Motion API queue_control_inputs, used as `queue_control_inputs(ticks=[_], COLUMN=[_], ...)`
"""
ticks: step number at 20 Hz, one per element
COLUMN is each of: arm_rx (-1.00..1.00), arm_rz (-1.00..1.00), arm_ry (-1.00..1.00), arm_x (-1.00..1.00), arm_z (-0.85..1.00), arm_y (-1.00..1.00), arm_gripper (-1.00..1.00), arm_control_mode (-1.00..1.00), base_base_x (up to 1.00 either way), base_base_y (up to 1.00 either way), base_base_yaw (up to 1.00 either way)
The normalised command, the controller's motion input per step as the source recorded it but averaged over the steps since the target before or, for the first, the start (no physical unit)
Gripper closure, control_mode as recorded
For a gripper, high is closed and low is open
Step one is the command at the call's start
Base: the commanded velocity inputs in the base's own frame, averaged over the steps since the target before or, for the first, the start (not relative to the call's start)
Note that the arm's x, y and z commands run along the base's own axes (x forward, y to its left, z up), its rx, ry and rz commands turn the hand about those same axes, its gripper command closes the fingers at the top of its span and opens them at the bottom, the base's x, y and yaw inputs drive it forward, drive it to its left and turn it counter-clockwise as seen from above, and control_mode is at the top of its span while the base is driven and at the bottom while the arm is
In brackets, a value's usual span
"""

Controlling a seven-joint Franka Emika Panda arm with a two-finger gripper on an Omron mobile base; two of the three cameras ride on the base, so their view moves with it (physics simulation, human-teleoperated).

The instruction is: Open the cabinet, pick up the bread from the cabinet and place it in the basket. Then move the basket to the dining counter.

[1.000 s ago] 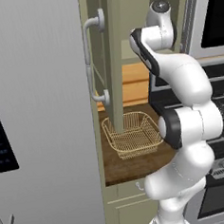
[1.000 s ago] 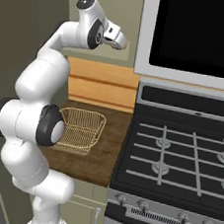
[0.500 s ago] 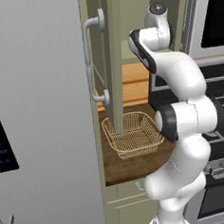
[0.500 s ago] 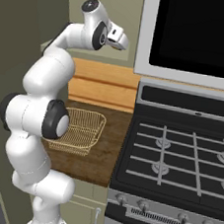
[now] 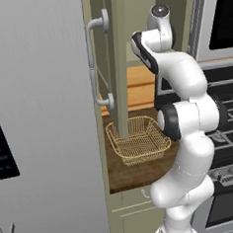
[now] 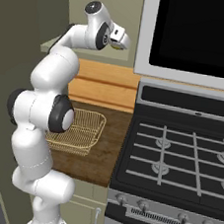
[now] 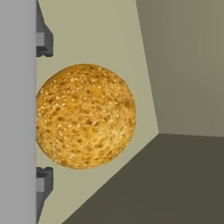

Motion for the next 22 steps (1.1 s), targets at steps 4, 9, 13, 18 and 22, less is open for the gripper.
queue_control_inputs(ticks=[4, 9, 13, 18, 22], arm_rx=[0.00, 0.00, 0.00, 0.00, 0.00], arm_rz=[0.00, -0.02, 0.00, 0.00, 0.00], arm_ry=[0.00, 0.00, 0.00, 0.00, 0.00], arm_x=[0.22, 0.20, 0.12, 0.01, 0.00], arm_z=[0.00, -0.01, -0.09, -0.04, 0.00], arm_y=[-0.06, -0.12, -0.03, 0.00, 0.00], arm_gripper=[-1.00, -1.00, 1.00, 1.00, 1.00], arm_control_mode=[-1.00, -1.00, -1.00, -1.00, -1.00], base_base_x=[0.00, 0.00, 0.00, 0.00, 0.00], base_base_y=[0.00, 0.00, 0.00, 0.00, 0.00], base_base_yaw=[0.00, 0.00, 0.00, 0.00, 0.00])
